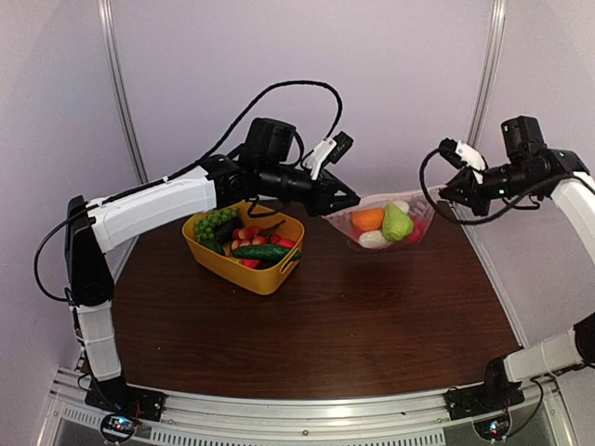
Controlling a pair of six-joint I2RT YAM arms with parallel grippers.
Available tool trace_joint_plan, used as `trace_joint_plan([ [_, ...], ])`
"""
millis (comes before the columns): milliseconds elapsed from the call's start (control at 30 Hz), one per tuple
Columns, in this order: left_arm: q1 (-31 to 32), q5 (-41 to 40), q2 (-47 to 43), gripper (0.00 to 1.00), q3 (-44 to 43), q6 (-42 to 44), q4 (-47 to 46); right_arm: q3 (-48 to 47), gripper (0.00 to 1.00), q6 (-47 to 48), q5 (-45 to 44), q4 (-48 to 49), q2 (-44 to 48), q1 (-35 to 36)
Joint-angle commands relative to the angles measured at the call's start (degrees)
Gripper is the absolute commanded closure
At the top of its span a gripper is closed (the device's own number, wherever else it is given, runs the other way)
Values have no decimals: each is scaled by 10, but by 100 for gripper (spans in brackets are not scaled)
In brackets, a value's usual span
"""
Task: Place the food in the zip-top bag and seal the zipper
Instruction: Zip the zipper of the food storage bag, then set the zipper food storage bag at the center of the board, then reset both arms
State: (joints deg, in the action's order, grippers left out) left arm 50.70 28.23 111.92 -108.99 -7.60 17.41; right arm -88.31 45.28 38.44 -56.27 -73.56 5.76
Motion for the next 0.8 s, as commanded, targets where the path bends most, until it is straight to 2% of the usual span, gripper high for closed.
trace_joint_plan([
  [0, 12, 99, -54, 64, 116, 4, 23, 151, 81, 143, -34, -40, 132, 1],
  [67, 21, 101, -90, 49, 170, 14, 23, 180, 62, 172, -41, -100, 159, 2],
  [133, 26, 64, -127, 38, 203, 17, 23, 168, 54, 158, -41, -131, 160, 1],
  [200, 26, -1, -158, 28, 216, 22, 26, 151, 47, 124, -35, -123, 159, 1],
  [267, 23, -100, -187, 15, 218, 29, 36, 140, 35, 35, -37, -63, 154, 0],
  [300, 18, -146, -194, 12, 218, 28, 39, 139, 31, -20, -47, -16, 152, 0],
  [333, 9, -183, -201, 10, 217, 24, 41, 143, 13, -87, -65, 38, 149, 0],
  [367, 1, -228, -206, 5, 217, 15, 45, 149, 2, -153, -97, 95, 147, 0],
  [433, -16, -331, -223, 2, 224, -4, 47, 160, 0, -244, -143, 180, 140, 0],
  [533, -45, -421, -260, 2, 250, -20, 35, 163, 1, -346, -216, 269, 131, 0],
  [700, -74, -576, -337, 2, 321, -7, -12, 148, 1, -425, -306, 328, 123, 0],
  [767, -87, -595, -369, 2, 349, -1, -29, 148, 0, -428, -330, 335, 127, 0],
])
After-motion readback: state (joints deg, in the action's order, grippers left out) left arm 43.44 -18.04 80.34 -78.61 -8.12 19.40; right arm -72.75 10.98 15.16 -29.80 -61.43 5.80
